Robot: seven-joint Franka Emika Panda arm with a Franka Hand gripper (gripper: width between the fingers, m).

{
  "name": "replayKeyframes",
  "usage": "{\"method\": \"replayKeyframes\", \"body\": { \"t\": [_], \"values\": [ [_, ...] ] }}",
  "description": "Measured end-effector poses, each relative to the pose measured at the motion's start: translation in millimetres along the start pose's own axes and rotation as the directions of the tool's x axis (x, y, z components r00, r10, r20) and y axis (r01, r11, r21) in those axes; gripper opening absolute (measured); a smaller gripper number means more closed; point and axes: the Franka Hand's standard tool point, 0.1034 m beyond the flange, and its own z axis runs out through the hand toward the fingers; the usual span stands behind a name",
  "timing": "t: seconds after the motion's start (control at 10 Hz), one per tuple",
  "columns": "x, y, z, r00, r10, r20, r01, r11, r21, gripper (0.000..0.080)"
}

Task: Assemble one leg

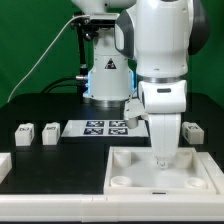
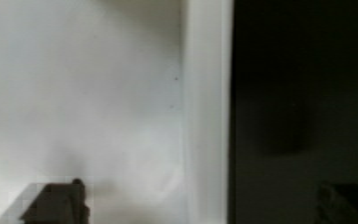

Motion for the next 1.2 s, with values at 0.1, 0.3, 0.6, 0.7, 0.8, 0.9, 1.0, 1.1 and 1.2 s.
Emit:
{"method": "replayKeyframes", "body": {
  "t": [0.1,0.3,0.6,0.7,0.8,0.9,1.0,1.1,1.2],
  "values": [
    [1.6,1.2,-4.8,1.0,0.024,0.0,-0.024,1.0,-0.008,0.0647],
    [9.5,-2.1,-25.1,0.995,0.097,0.004,-0.097,0.995,-0.037,0.0649],
    [10.7,-6.2,-32.9,0.985,0.175,0.002,-0.175,0.983,-0.047,0.0649],
    [10.3,-6.6,-31.8,0.985,0.175,0.003,-0.175,0.984,-0.045,0.0649],
    [10.6,-6.8,-31.6,0.979,0.206,0.0,-0.206,0.978,-0.044,0.0649],
    [11.8,-7.1,-31.5,0.937,0.35,-0.01,-0.35,0.936,-0.04,0.0649],
    [8.7,-7.6,-30.5,0.887,0.462,-0.021,-0.462,0.886,-0.032,0.0649],
    [1.4,-9.5,-28.6,0.804,0.594,-0.032,-0.595,0.804,-0.018,0.0649],
    [4.9,-16.7,-27.7,0.717,0.696,-0.042,-0.697,0.717,-0.016,0.0649]
  ]
}}
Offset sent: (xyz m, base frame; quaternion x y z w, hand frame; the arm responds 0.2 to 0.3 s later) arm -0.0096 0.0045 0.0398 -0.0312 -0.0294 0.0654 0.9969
